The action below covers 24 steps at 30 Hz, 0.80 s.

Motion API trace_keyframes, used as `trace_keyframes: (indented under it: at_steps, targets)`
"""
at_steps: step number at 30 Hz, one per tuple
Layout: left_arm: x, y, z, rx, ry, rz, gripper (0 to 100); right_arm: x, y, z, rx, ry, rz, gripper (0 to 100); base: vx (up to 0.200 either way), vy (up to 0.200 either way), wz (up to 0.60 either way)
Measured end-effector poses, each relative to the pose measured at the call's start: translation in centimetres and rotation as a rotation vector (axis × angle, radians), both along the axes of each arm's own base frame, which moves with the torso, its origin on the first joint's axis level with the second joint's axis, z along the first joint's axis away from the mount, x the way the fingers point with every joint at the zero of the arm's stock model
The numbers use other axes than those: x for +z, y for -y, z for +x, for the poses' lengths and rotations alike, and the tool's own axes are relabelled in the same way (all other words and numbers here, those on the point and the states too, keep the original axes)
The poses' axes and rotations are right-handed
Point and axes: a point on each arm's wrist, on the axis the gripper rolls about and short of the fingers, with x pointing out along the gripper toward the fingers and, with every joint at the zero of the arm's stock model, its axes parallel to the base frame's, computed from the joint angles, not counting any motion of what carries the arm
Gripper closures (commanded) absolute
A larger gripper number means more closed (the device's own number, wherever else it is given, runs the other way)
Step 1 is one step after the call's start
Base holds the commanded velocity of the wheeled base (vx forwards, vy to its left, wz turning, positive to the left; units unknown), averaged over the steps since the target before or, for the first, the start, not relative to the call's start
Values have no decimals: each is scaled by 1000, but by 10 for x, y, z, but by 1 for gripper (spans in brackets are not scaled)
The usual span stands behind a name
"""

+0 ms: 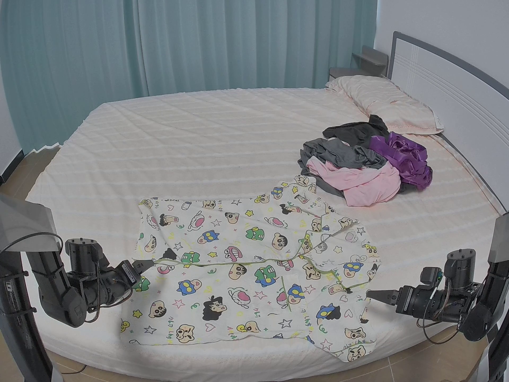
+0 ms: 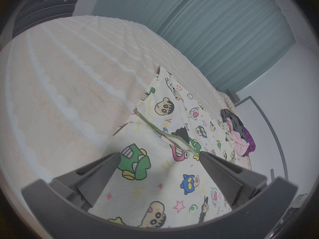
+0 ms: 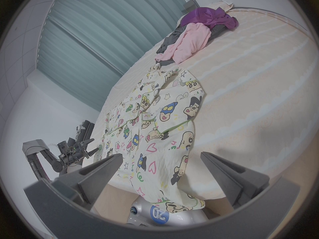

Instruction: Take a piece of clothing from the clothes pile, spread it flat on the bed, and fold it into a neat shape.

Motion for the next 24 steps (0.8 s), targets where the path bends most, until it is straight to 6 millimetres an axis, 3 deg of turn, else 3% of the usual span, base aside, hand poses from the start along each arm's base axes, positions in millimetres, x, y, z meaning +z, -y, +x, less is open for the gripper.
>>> trace_keyframes:
  at_steps: [5,11,18,24]
  targets:
    - [-3,-6,0,32,0,8,0,-2,0,-1,1,-25,-8,0,0,0,0]
    - [12,-18,-9,73,37,-2,0,-10,0,-11,40,-122,-62,0,0,0,0]
    - [25,-18,-46,18,8,-55,0,-15,-1,-20,182,-131,-197,0,0,0,0]
    - [27,-14,-71,-58,-34,-115,0,-19,-7,-17,237,-95,-218,0,0,0,0]
